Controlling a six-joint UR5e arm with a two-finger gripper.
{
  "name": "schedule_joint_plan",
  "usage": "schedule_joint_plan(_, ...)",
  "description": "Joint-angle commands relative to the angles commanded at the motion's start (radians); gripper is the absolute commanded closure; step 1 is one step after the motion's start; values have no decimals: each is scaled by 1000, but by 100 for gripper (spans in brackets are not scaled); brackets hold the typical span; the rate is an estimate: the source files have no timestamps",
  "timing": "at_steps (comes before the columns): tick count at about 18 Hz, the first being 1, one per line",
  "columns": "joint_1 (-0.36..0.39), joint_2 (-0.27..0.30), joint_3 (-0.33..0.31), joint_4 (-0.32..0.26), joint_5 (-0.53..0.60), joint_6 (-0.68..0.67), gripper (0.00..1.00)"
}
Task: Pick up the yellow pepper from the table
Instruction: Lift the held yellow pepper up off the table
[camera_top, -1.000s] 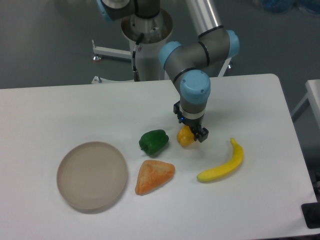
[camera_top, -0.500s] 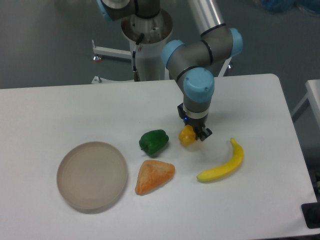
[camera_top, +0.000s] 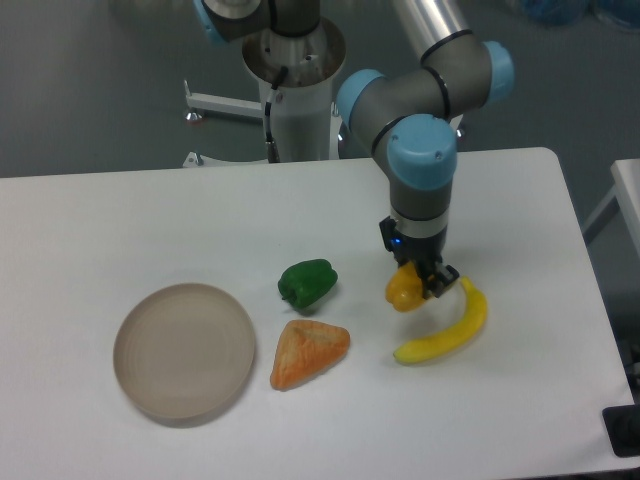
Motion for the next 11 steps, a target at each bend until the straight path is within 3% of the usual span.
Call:
schedule_joint_plan(4,0,-38,43,5,-2,-2,45)
schedule_joint_plan(11,0,-43,46,9,3,0,45)
